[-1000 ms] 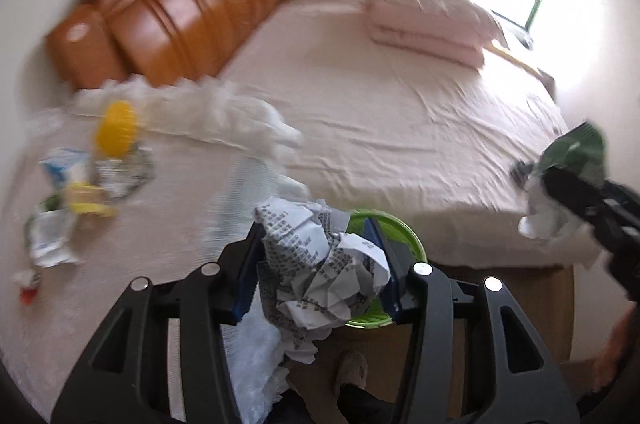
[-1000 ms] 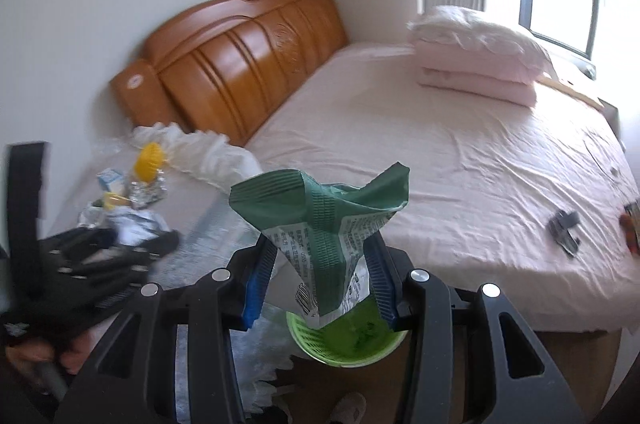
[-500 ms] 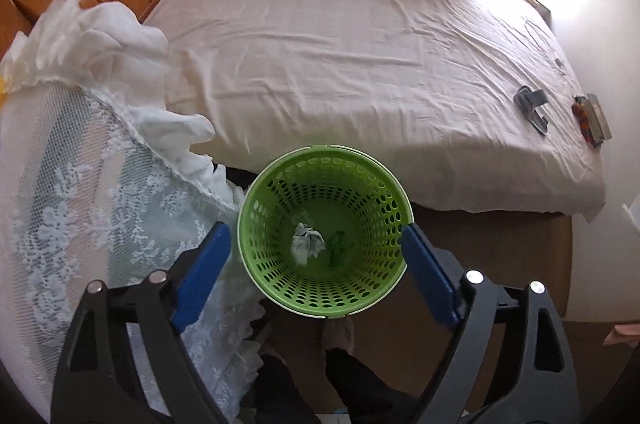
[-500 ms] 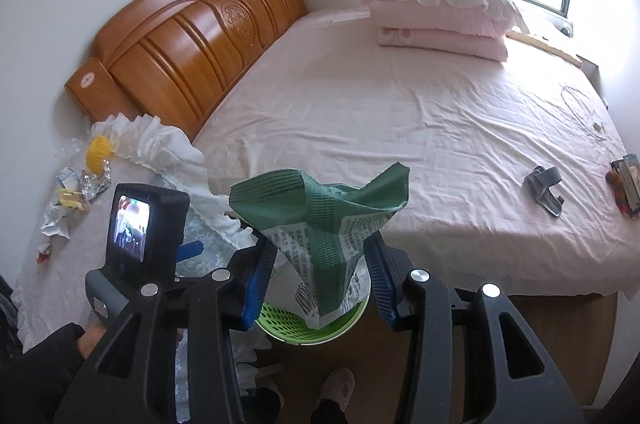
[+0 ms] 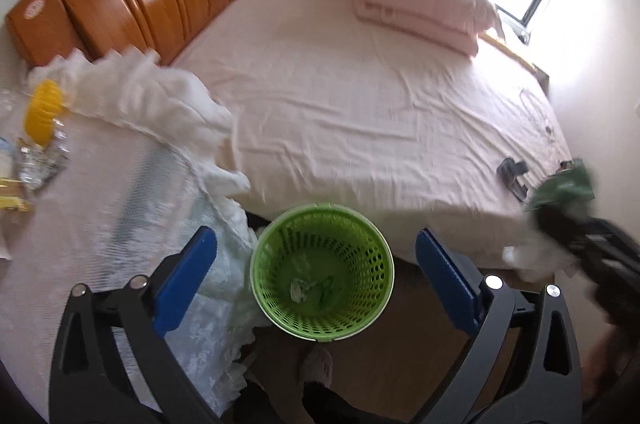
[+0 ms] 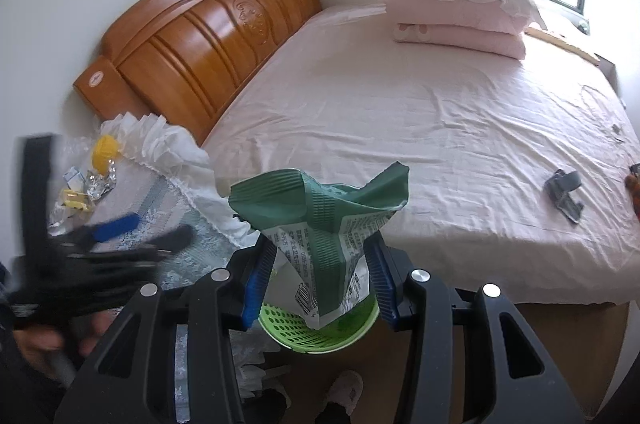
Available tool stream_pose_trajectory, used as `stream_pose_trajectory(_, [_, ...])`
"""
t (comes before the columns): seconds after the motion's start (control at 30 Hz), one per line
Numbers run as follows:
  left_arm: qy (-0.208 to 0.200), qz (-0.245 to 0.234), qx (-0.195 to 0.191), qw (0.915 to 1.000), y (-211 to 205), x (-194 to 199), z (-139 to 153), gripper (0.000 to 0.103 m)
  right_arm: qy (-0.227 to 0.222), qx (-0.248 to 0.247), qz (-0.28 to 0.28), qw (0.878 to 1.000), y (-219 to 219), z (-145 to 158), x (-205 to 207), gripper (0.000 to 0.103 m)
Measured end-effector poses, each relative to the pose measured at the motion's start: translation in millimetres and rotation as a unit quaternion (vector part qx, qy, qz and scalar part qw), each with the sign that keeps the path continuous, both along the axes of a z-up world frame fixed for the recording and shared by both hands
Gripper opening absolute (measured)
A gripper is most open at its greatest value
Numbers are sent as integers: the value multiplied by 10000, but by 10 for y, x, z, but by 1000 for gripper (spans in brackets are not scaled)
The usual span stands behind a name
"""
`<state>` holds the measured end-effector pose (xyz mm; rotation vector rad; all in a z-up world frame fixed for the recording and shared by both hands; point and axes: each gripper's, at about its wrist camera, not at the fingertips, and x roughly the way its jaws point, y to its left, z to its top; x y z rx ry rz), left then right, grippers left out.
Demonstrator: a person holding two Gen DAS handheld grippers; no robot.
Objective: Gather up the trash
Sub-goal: 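Drop the crumpled paper and green wrapper into the wastebasket with both tools, then move both tools back over the bed toward the remaining trash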
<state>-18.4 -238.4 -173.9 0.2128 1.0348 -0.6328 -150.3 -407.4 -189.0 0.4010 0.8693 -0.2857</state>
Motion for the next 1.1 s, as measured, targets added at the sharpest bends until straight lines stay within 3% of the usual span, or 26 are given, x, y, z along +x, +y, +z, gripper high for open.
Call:
stream_pose_trajectory(0.13, [-194,152,-11,9997,228,-60,209,95,224,170,207,9994,92,-340,251,47])
stream_pose_trajectory(0.3, [-117,460,-44,9989,500,-107,297,95,681,237,554,9959,325,-865,576,50])
stream_pose_trajectory(0.37, [-28,590,-66,9982,601,-114,298,95,887,232,614,9939,418,-1078,678,71])
stream_pose_trajectory(0.43, [0,721,-38,9974,710,-118,297,95,1118,159,576,9919,496,-1224,752,84])
stream_pose_trajectory(0.53, [37,885,-42,9961,871,-105,326,95,1233,231,524,9907,540,-1237,779,87])
stream_pose_trajectory(0.63, [39,1024,-134,9946,1027,-96,370,95,1064,186,345,9936,567,-971,742,94])
stream_pose_trajectory(0.77, [-70,1194,-288,9924,1212,-72,468,95,645,37,222,9977,628,-396,662,100])
stream_pose_trajectory(0.93, [-298,1320,-409,9900,1427,-69,665,95,74,-321,207,9992,851,379,522,100])
stream_pose_trajectory(1.1, [-573,1369,-501,9877,1627,-122,848,95,-144,-460,312,9984,1064,713,443,101])
